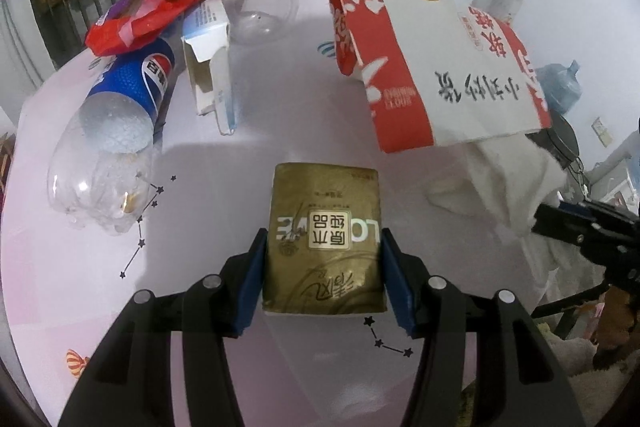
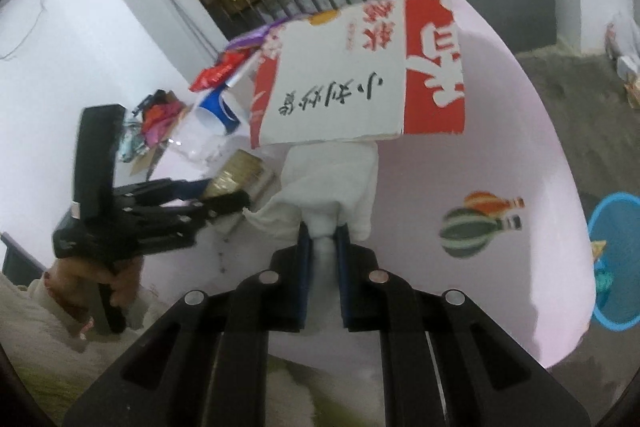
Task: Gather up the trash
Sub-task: 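Hold the gold box in the left tool while the right tool lifts the white cloth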
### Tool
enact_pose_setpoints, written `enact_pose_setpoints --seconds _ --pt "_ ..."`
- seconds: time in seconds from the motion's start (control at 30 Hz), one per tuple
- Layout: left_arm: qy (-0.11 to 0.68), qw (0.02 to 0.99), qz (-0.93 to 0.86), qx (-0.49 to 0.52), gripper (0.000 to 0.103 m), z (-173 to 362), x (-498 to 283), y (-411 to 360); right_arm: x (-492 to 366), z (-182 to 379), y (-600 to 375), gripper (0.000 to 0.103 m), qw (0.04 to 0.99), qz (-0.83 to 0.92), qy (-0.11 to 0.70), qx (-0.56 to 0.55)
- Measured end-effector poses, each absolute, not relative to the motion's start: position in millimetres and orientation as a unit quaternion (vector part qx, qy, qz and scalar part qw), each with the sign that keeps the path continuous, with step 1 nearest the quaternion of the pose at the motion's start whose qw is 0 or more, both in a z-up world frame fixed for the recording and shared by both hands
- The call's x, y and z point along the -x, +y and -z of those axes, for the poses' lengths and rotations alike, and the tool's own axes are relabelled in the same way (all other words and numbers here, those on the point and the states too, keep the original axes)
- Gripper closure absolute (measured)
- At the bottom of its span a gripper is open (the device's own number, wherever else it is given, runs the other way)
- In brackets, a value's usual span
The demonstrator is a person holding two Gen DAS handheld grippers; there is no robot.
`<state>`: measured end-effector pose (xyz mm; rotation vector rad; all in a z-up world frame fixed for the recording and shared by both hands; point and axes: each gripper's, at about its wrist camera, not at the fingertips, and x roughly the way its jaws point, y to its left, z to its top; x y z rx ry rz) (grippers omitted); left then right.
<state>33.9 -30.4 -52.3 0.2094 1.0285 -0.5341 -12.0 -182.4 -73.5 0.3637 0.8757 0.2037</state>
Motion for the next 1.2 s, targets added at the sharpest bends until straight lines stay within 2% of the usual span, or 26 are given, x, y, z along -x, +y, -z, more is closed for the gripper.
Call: enact_pose_setpoints --seconds 0.13,0.27,0.4,0.53,0.8,1.07,1.2 --pt "0.494 0.828 0.249 -0.091 0.05 50.4 -33.6 -36.2 14.1 79.0 -182.9 0.091 0.876 -0.103 0.436 -0.176" --pt "0.508 0.818 0.255 -0.087 0.05 48.7 -32.4 -41.5 15.1 79.4 -183.4 0.084 0.874 -0.106 0.439 -0.178" --pt "0.518 0.808 0.267 -0.088 0.049 45.8 -27.2 -49.3 17.0 71.9 -186.9 0.067 0.883 -0.105 0.421 -0.177" --pt "0.507 0.813 0.273 -0.085 0.04 40.9 -25.2 -51.2 15.6 65.7 -187.1 0.051 0.89 -0.098 0.411 -0.171" --pt "0.491 0.818 0.287 -0.087 0.033 43.9 -29.2 -49.2 4.6 68.1 -179.3 0.038 0.893 -0.079 0.413 -0.16" --pt "0.483 0.823 0.277 -0.111 0.033 58.7 -28.2 -50.1 -13.1 78.7 -177.3 0.039 0.885 -0.068 0.426 -0.172" --pt "0.479 0.826 0.275 -0.113 0.033 61.4 -30.2 -49.4 -18.1 84.9 -175.5 0.058 0.877 -0.068 0.441 -0.176"
